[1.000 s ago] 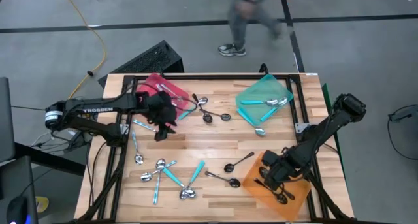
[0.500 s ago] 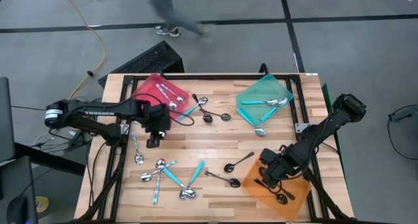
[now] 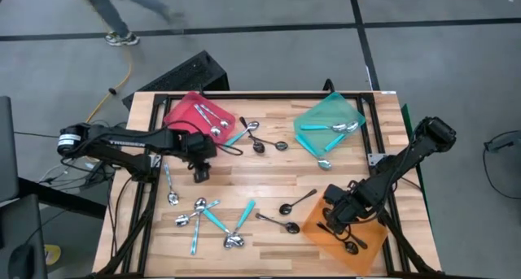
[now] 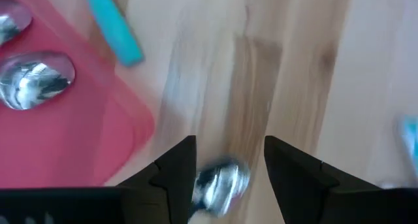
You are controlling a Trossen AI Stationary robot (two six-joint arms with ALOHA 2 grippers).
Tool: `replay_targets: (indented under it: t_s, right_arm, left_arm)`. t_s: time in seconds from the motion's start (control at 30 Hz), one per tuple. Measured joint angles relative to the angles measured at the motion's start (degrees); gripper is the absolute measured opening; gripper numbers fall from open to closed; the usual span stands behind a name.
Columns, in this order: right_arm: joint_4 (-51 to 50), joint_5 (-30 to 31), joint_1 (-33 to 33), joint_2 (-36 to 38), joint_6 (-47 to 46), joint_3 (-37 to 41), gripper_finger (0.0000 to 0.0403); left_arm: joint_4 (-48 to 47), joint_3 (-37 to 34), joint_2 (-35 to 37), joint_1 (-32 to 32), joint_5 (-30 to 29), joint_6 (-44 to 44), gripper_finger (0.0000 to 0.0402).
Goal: Sort silverware by color (type)
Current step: Put the blue patterned spoon into the red bin
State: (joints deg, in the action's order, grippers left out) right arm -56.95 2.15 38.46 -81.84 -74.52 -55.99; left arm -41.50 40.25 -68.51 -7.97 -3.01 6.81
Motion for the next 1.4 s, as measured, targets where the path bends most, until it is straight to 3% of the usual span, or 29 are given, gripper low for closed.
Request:
replay_targets:
  t_s: [0.1, 0.23, 0.47, 0.57, 0.67, 0.8, 0.97, 1.4]
  right_arm:
    - [0.1, 0.2, 0.0, 0.0, -0.4, 0.0, 0.0188]
    - [0.2, 0.2, 0.0, 0.0, -0.1, 0.0, 0.0188]
    - [0.0, 0.6, 0.0, 0.0, 1.6, 0.0, 0.0183]
    - [0.0, 0.6, 0.0, 0.0, 1.5, 0.0, 0.0181]
    - [0.0, 0.7, 0.0, 0.0, 1.5, 0.0, 0.0180]
    - [0.0, 0.7, 0.0, 0.0, 1.5, 0.0, 0.0180]
    - [0.1, 0.7, 0.0, 0.0, 1.1, 0.0, 0.0180]
    - [0.2, 0.8, 0.0, 0.0, 1.3, 0.0, 0.0180]
  left_arm:
    - [1.1, -1.5, -1.3, 0.4, 0.3, 10.5, 0.0165]
    - [0.5, -3.4, -3.8, 3.2, 0.7, 15.4, 0.0165]
    - [-1.2, -4.0, -7.7, 7.8, -9.8, 20.9, 0.0165]
    - [-2.1, -4.0, -10.4, 9.1, -11.7, 22.0, 0.0164]
    - [-1.6, -3.7, -13.5, 10.0, -11.2, 21.7, 0.0147]
    - [-1.3, -3.6, -15.7, 10.5, -10.6, 22.4, 0.0092]
    - [-0.8, -3.8, -14.9, 10.4, -13.3, 22.9, 0.0013]
    - [0.1, -4.1, -6.5, 10.4, -5.2, 21.9, 0.0000]
